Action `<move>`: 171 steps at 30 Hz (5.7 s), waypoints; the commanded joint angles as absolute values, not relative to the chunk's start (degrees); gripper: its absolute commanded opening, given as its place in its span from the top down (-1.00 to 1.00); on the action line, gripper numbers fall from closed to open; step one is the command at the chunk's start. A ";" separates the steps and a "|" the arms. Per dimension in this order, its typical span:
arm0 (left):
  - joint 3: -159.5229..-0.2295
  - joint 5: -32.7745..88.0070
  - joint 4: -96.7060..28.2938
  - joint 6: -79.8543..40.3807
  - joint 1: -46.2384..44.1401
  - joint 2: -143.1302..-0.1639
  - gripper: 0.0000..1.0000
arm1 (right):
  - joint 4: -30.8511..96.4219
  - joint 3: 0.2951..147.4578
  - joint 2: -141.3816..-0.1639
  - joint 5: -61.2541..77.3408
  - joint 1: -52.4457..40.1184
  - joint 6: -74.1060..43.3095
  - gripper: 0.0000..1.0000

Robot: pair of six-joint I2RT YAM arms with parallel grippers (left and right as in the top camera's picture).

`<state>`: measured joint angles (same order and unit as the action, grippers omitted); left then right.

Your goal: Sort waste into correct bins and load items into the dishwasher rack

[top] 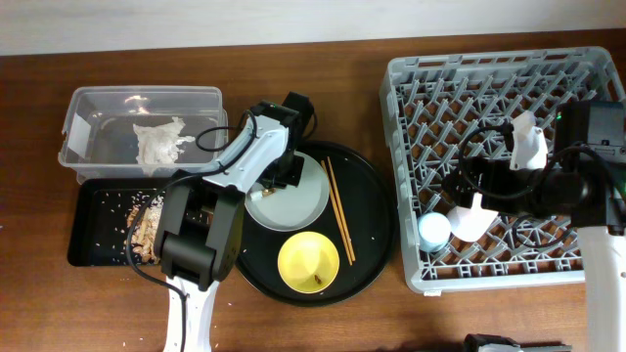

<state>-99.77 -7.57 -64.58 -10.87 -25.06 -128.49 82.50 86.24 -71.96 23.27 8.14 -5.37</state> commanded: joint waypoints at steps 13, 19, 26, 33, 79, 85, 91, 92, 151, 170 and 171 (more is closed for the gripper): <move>-125.82 -7.84 -76.27 -16.86 -2.26 -125.95 -0.84 | 83.15 86.48 -71.85 23.35 7.77 -4.71 -0.96; -126.32 -4.25 -86.28 -17.15 -12.99 -125.45 -0.78 | 83.18 86.48 -71.85 23.33 7.77 -4.71 -0.95; -126.32 -6.98 -94.30 -18.68 -25.76 -123.33 -0.55 | 83.20 86.46 -71.85 23.33 7.77 -4.71 -0.96; -126.30 -12.08 -96.73 -19.68 -26.48 -100.16 -0.56 | 82.21 86.46 -71.85 23.35 7.77 -4.73 -0.98; -0.51 3.25 -4.32 -11.44 3.42 -0.34 -0.99 | 82.24 86.46 -71.85 23.35 7.77 -4.73 -0.97; -0.51 3.25 -4.32 -11.44 3.42 -0.34 -0.99 | 75.18 86.46 -71.85 26.63 7.75 -10.07 -0.97; -0.51 3.25 -4.32 -11.44 3.42 -0.34 -0.99 | 72.18 77.32 -72.88 20.47 -24.27 -16.03 -0.78; -0.51 3.25 -4.34 -11.44 3.42 -0.34 -0.98 | 69.14 74.15 -73.60 13.02 -30.94 -22.00 -0.75; -0.51 3.25 -4.34 -11.44 3.42 -0.34 -0.98 | 42.83 69.49 -100.42 -52.69 -10.26 -10.11 0.81; -0.51 3.25 -4.34 -11.44 3.42 -0.34 -0.99 | 50.94 86.59 -95.11 1.69 -2.07 -17.04 -0.15; -0.51 3.25 -4.34 -11.44 3.42 -0.34 -0.98 | 49.82 86.59 -96.92 9.08 1.30 -17.10 -0.23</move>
